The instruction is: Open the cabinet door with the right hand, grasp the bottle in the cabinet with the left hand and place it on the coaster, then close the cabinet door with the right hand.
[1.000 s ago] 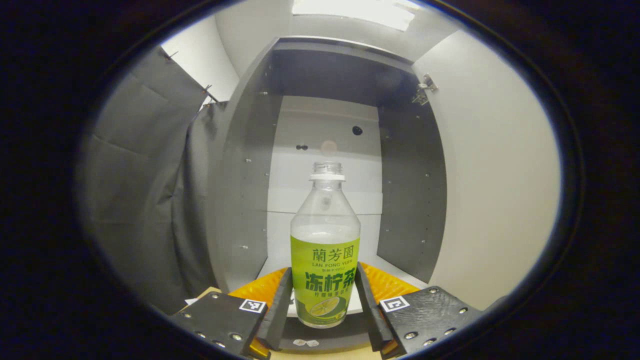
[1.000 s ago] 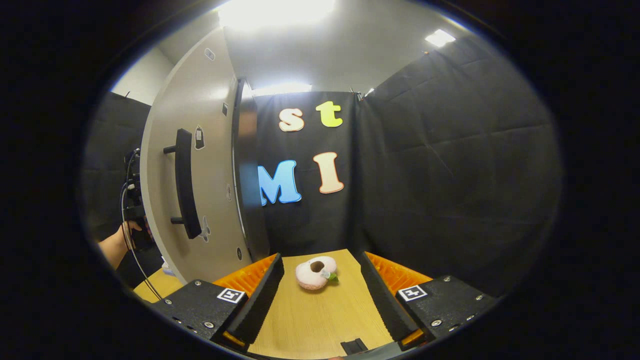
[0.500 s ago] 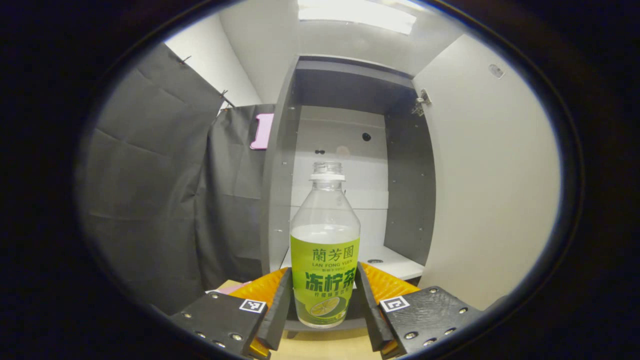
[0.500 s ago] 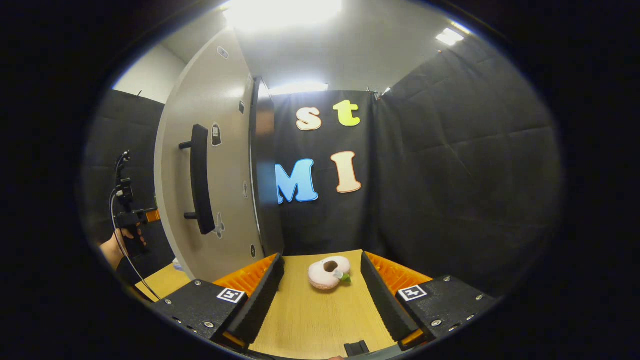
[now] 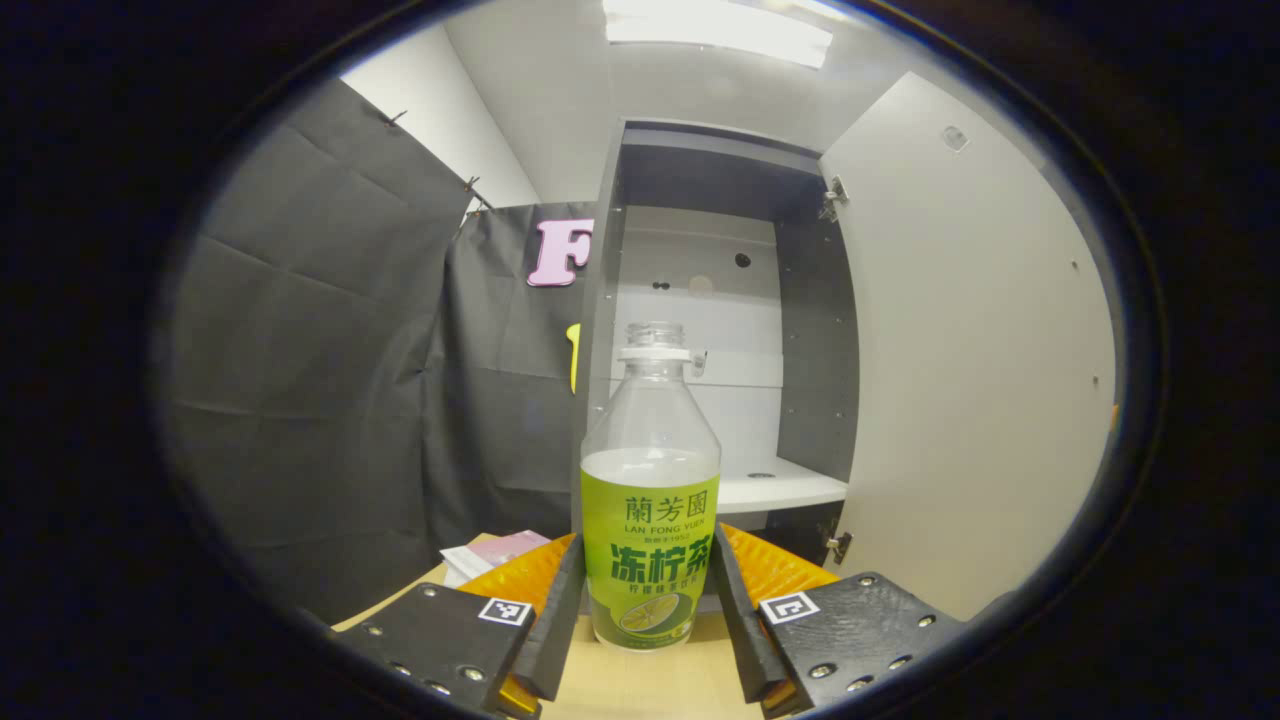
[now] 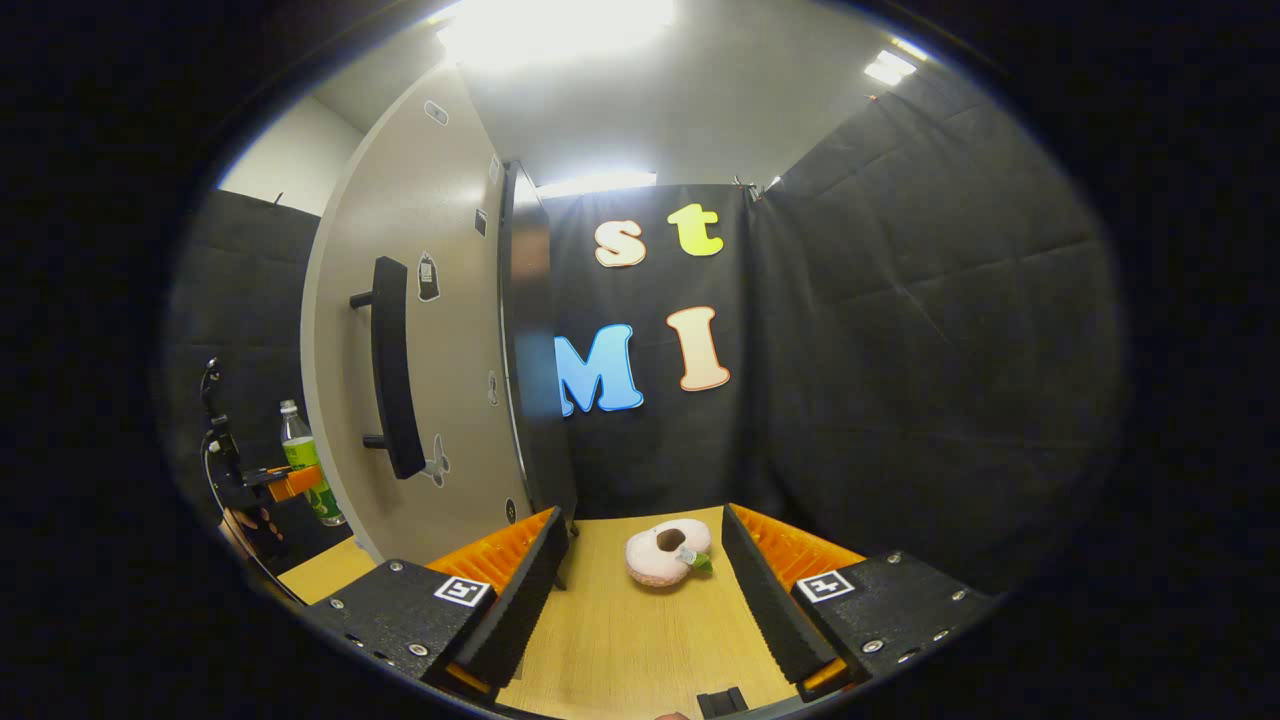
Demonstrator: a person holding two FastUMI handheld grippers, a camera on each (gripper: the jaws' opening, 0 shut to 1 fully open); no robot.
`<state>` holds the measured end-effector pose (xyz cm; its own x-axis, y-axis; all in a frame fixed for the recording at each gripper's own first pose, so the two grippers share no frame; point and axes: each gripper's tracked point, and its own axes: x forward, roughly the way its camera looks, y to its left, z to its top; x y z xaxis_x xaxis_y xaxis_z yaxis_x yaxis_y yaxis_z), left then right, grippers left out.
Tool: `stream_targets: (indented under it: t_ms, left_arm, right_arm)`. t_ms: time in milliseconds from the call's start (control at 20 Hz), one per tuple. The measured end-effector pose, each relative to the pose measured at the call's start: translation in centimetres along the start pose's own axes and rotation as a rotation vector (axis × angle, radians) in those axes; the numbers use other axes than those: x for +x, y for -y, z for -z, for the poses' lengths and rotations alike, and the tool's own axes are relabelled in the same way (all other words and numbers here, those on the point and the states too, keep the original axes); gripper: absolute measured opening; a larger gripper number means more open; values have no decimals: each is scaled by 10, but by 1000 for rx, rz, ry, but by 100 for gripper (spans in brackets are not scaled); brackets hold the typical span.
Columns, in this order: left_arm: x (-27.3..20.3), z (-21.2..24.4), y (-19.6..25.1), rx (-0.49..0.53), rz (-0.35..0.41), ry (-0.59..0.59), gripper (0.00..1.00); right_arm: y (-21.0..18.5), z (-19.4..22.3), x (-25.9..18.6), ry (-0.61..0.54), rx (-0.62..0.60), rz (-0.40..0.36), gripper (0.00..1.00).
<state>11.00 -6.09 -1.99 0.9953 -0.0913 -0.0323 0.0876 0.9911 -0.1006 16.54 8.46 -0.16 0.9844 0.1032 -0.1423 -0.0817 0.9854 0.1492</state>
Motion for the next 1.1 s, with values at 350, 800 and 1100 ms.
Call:
stream_targets:
  t_ms: [350,800,1100]
  left_arm:
    - [-26,39,-4,-2,5,-15,72]
    - [-63,122,-6,-3,-24,-90,67]
    - [-81,177,-14,21,-78,-143,68]
  right_arm:
    - [-3,4,14,-8,-15,0,95]
    - [3,-1,30,-9,3,39,95]
    - [-6,3,40,-30,-7,19,93]
